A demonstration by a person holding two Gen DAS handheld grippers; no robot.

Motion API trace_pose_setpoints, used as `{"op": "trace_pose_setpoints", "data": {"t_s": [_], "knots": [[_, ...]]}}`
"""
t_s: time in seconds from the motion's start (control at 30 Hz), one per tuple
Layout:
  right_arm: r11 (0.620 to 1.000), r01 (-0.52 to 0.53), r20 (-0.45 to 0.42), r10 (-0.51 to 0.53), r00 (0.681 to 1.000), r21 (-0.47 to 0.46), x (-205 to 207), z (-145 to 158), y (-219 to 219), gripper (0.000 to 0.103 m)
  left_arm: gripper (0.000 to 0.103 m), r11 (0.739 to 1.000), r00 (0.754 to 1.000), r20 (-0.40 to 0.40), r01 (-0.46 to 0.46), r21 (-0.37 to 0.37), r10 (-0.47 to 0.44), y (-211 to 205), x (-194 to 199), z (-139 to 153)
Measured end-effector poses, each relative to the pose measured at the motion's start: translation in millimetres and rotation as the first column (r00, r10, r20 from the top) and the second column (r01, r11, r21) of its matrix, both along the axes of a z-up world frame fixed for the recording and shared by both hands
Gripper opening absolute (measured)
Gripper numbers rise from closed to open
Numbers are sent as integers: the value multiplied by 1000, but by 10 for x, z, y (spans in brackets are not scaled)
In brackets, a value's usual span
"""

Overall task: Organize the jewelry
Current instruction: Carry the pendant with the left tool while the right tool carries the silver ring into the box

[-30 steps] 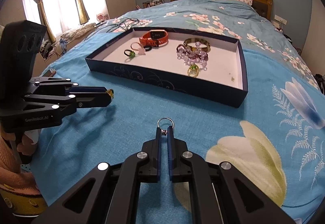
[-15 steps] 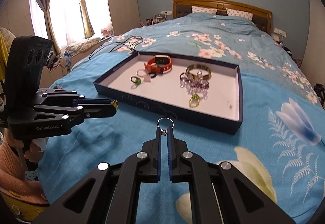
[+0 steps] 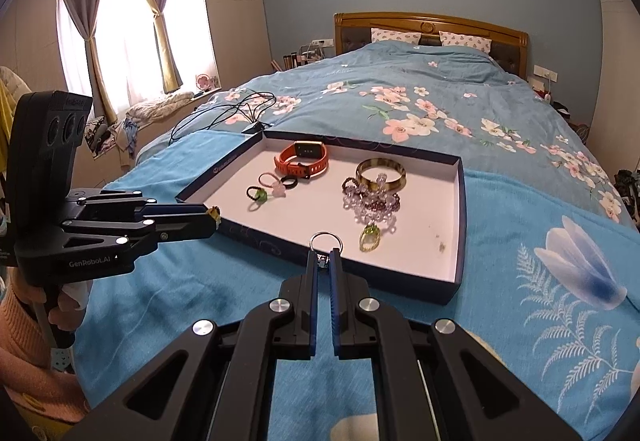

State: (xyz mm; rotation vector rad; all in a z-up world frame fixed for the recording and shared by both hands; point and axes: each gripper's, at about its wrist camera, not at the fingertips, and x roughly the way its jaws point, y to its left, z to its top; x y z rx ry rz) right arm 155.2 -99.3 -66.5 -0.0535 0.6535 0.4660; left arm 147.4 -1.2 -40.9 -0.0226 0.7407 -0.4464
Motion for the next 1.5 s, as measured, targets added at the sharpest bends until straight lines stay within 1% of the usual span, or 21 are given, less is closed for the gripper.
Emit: {"op": "trace_pose_setpoints", "data": {"t_s": [1.03, 1.5], "knots": [[1000, 1, 0, -1, 1000, 12, 296, 60, 43, 4, 18, 999, 999, 6, -38, 26, 38, 74, 307, 26], [1000, 2, 0, -2, 1000, 11, 281, 58, 36, 4, 18, 998, 999, 12, -53, 34, 53, 60, 351, 34]]}}
